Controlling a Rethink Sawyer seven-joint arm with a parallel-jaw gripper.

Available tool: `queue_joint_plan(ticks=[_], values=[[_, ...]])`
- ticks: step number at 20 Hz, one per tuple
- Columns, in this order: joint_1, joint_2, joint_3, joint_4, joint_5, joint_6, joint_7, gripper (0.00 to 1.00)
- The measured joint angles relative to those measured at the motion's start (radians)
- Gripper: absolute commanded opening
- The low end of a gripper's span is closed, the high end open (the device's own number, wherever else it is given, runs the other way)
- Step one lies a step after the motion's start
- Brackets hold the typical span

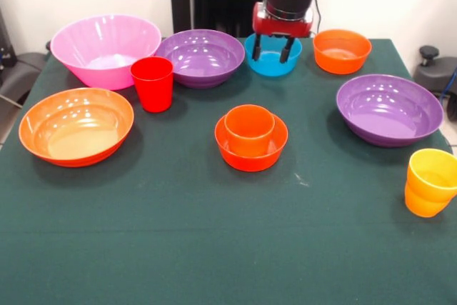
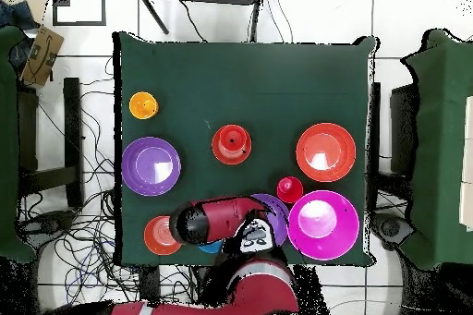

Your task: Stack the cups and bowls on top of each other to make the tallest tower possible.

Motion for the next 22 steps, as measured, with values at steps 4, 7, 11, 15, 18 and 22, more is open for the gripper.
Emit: queue_joint_plan(ticks=[4, 7, 11, 15, 18, 22], values=[[0.023, -0.005, -0.026, 0.012, 0.031, 0.000, 0.032, 1.00], [0.044, -0.012, -0.044, 0.033, 0.062, 0.000, 0.069, 1.00], [0.055, -0.024, -0.058, 0.069, 0.104, -0.006, 0.115, 1.00], [0.054, -0.028, -0.061, 0.128, 0.166, -0.054, 0.188, 1.00], [0.049, -0.023, -0.060, 0.168, 0.199, -0.106, 0.236, 1.00], [0.025, -0.013, -0.051, 0.225, 0.225, -0.201, 0.302, 1.00]])
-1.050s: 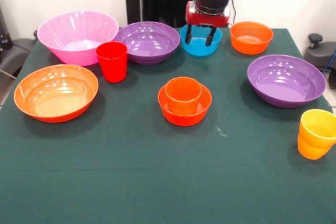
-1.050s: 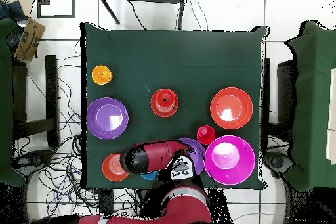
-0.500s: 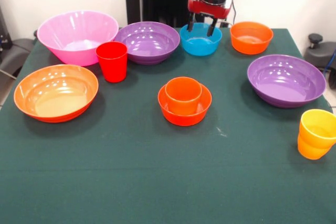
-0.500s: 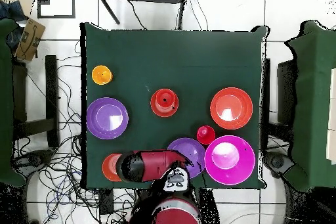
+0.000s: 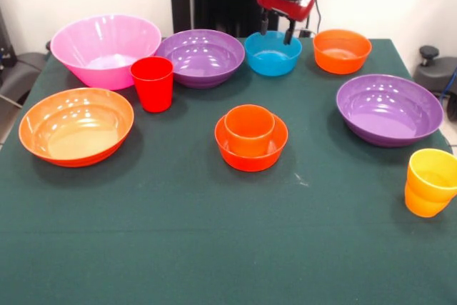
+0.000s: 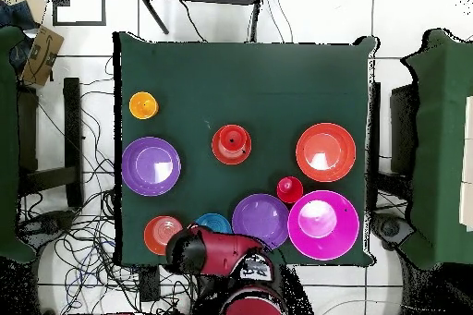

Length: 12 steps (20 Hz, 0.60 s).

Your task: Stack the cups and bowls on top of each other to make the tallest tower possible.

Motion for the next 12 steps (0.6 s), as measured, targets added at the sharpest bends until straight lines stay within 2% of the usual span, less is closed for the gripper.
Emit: queue_joint_plan(ticks=[6, 12], values=[[-0.068, 0.035, 0.033, 0.045, 0.001, -0.096, 0.046, 1.00], [-0.095, 0.059, 0.077, 0.059, 0.001, -0.143, 0.047, 1.00]])
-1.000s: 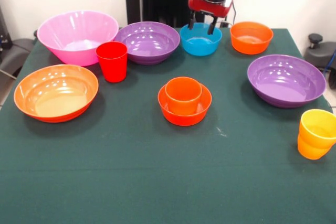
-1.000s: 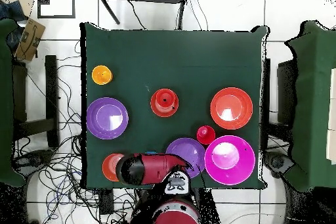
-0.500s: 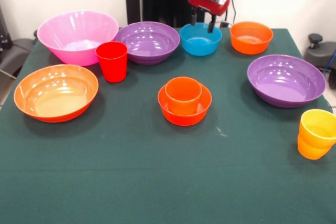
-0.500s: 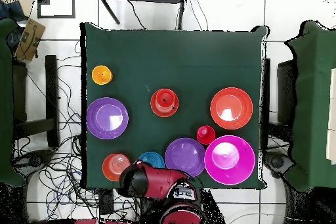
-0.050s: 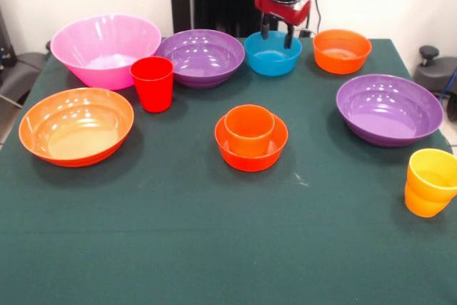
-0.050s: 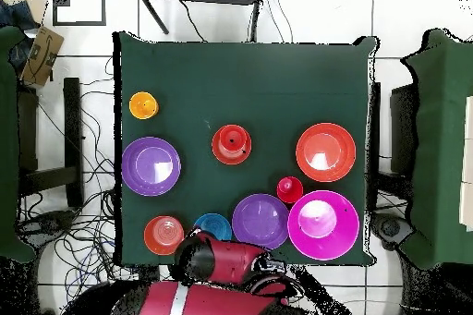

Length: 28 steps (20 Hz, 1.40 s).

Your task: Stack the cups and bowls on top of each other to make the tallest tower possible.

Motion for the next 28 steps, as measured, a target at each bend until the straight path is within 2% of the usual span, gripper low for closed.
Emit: queue_joint_plan(ticks=[12, 16, 19, 28], values=[[0.006, 0.036, 0.055, 0.002, 0.000, -0.097, 0.000, 1.00], [0.043, 0.044, 0.036, 0.002, 0.000, -0.112, 0.000, 1.00], [0.096, 0.045, 0.010, 0.002, 0.000, -0.116, 0.000, 1.00], [0.129, 0.039, -0.018, 0.002, 0.000, -0.116, 0.000, 1.00]])
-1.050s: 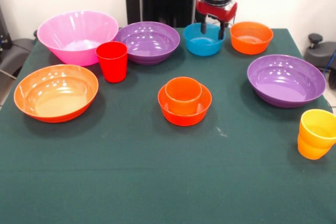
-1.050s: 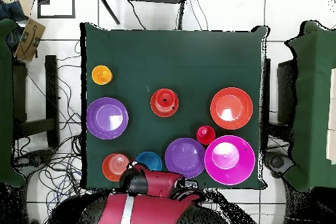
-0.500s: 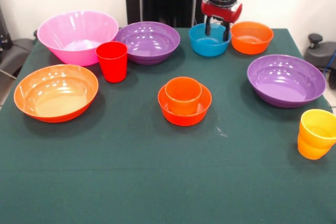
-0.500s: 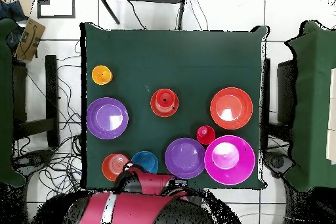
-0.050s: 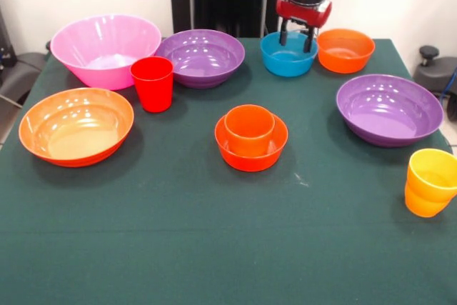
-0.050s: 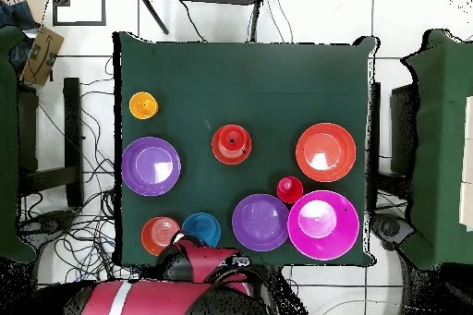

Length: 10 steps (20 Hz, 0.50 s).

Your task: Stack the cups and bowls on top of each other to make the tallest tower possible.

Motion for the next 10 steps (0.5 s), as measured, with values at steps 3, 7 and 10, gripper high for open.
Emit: queue_joint_plan(ticks=[3, 7, 10], values=[[-0.001, -0.006, -0.002, 0.000, 0.000, 0.000, 0.000, 1.00], [-0.002, -0.028, -0.003, 0.000, 0.000, 0.000, 0.000, 1.00], [-0.002, -0.048, -0.004, 0.000, 0.000, 0.003, 0.000, 1.00]])
